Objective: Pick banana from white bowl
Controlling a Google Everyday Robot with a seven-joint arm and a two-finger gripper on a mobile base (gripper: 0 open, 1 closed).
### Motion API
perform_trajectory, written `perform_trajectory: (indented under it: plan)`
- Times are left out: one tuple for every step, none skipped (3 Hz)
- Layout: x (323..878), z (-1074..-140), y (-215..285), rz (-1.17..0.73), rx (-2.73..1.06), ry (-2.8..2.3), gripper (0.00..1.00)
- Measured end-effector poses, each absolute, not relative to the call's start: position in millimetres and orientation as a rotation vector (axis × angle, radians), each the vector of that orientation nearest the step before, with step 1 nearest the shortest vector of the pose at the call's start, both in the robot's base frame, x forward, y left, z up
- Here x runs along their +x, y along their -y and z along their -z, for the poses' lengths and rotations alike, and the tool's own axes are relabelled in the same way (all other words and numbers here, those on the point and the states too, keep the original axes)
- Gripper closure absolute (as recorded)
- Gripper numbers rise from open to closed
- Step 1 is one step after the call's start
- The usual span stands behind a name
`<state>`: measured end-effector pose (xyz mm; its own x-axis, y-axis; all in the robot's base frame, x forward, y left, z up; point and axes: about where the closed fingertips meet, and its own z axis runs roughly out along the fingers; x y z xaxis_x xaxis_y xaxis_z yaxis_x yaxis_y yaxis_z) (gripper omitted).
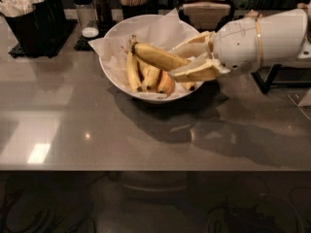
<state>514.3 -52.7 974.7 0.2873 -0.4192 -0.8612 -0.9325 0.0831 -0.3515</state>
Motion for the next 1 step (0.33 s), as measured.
perform_trajectory:
  plan:
    - [500.3, -953.4, 77.9, -0.625, -1.473, -1.374, 1.00]
